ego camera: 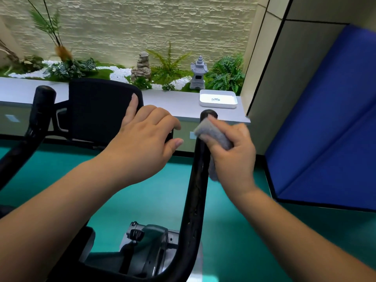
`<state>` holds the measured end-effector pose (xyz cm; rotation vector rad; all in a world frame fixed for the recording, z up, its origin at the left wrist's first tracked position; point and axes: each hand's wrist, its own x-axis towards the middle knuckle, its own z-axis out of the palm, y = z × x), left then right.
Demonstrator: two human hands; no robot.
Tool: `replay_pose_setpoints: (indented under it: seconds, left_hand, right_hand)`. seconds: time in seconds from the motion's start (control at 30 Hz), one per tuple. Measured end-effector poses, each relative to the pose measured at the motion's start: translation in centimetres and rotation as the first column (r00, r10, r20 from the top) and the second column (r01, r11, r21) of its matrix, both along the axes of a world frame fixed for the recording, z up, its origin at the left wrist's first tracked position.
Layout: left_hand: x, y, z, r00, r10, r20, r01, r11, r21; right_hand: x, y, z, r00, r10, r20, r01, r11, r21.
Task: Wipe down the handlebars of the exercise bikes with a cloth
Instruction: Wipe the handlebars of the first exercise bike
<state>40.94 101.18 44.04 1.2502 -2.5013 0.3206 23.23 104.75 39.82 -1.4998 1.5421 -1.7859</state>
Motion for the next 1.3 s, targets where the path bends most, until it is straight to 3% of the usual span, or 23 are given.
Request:
replay_pose_setpoints:
  seconds: [0.13,0.3,0.63,0.77,0.97,1.1,1.3]
  left_hand:
    - [-0.3,0.1,-0.1,1.000,0.028,0.015,-0.028,1.000,-0.008]
    - [-0.4,0.3,0.1,0.999,0.039,0.012,-0.039,0.999,-0.005]
    - [-0.8,0.4,-0.1,0.997,0.078,0.015,-0.078,0.997,0.009]
    - [-0.8,0.4,-0.1,0.997,0.079,0.011,-0.079,0.997,0.015]
    - [-0.9,0.4,-0.2,0.996,0.087,0.002,-0.087,0.996,0.014]
    - [-0.9,0.3,-0.3,0.997,0.081,-0.005,-0.081,0.997,0.015]
    - [-0.8,0.3,-0.3,0.997,0.075,-0.017,-0.075,0.997,0.009]
  right_hand:
    - [0.6,2.4,-1.8,1.000,0.006,0.014,-0.007,1.000,0.020]
    - [-1.1,-0.7,1.2,0.989,-0.100,0.110,0.095,0.994,0.053]
    - [-0.5,0.8,-0.9,0.959,-0.037,0.281,-0.019,0.981,0.194]
    - [-1.4,-2.6,0.8,0.910,0.021,0.413,-0.121,0.968,0.218]
    - [-0.3,0.4,-3.3,0.782,0.154,0.604,-0.371,0.894,0.251]
    - [-1.1,-1.1,-1.7,0.773,0.217,0.597,-0.427,0.873,0.236]
    - [-1.7,-2.5,0.0,0.821,0.195,0.536,-0.379,0.890,0.256]
